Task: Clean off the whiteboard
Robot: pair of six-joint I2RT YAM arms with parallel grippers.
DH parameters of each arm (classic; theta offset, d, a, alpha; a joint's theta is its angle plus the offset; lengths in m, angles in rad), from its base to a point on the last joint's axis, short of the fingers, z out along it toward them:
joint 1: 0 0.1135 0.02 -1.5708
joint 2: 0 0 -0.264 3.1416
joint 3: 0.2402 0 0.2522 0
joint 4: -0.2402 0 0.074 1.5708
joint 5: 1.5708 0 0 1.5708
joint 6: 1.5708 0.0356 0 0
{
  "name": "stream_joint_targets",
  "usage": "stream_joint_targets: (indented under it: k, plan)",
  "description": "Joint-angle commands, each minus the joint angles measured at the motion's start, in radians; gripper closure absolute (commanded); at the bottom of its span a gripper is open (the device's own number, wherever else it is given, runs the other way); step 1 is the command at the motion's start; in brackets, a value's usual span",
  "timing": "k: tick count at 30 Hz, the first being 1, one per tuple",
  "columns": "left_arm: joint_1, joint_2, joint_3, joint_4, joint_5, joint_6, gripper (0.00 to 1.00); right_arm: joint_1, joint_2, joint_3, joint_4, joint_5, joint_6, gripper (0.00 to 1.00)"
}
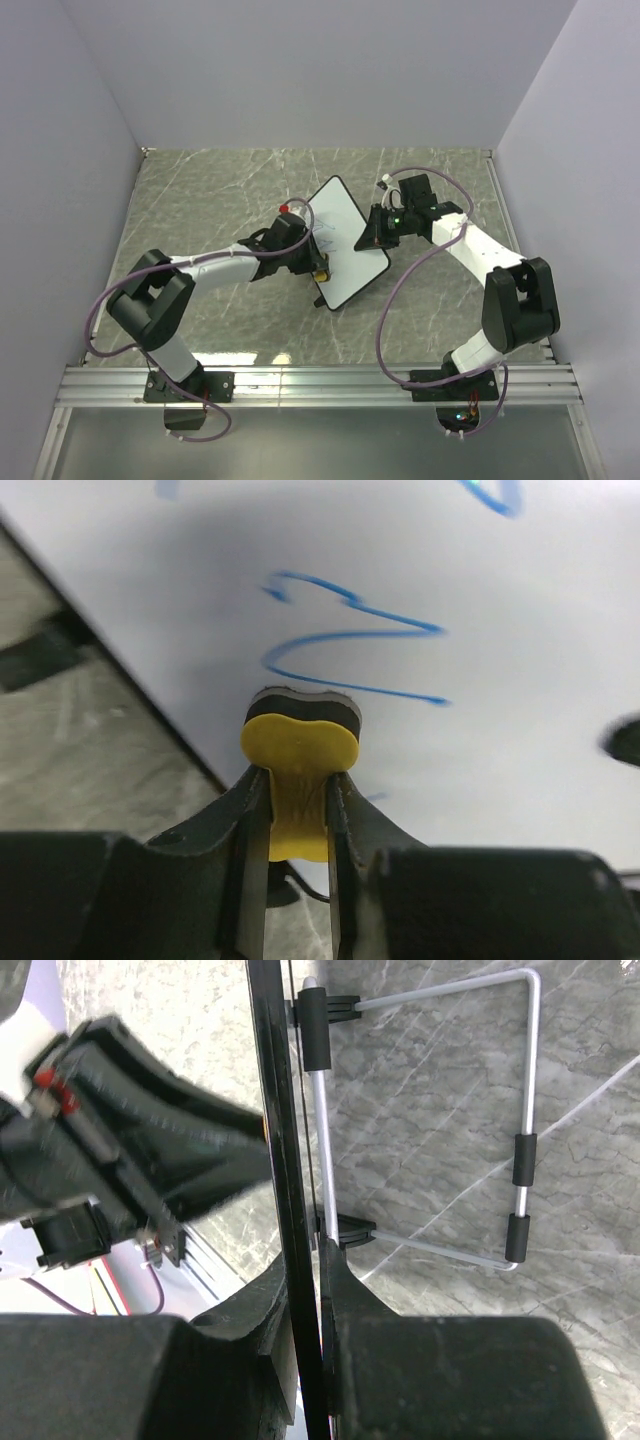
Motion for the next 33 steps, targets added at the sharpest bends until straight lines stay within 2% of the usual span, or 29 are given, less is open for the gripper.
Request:
stream_joint_targets:
  k: [1,5,10,17,21,25,29,33]
  plan:
    - [0.033,0.158,-0.024,-0.158,-0.175,0.014,1.0,0.06,-0.034,-0.017,-0.041,0.034,0.021,1.0]
    - [0.079,0.176,0.018,-0.169,-0.17,0.031,1.0,0.058,-0.034,-0.012,-0.051,0.039,0.011,1.0]
    - [0.072,0.184,0.099,-0.163,-0.14,0.069,1.0,0.061,-0.026,-0.006,-0.06,0.04,0.004,1.0]
    - [-0.063,0.126,0.177,-0.176,-0.132,0.082,1.0,0.06,0.0,-0.004,-0.039,0.025,0.022,1.0]
    - [-0.103,0.066,0.121,-0.143,-0.086,0.062,1.0,0.06,0.033,0.012,-0.001,0.004,0.079,1.0]
    - [-0.131,0.037,0.048,-0.029,0.07,0.043,1.0,0.06,0.061,0.042,0.047,-0.022,0.138,1.0]
    - [-0.194,0.037,0.027,0.072,0.161,0.049,1.0,0.058,0.085,0.066,0.047,-0.021,0.143,1.0]
    - [-0.228,0.02,0.027,0.118,0.15,0.054,1.0,0.061,0.089,0.049,0.054,-0.024,0.146,1.0]
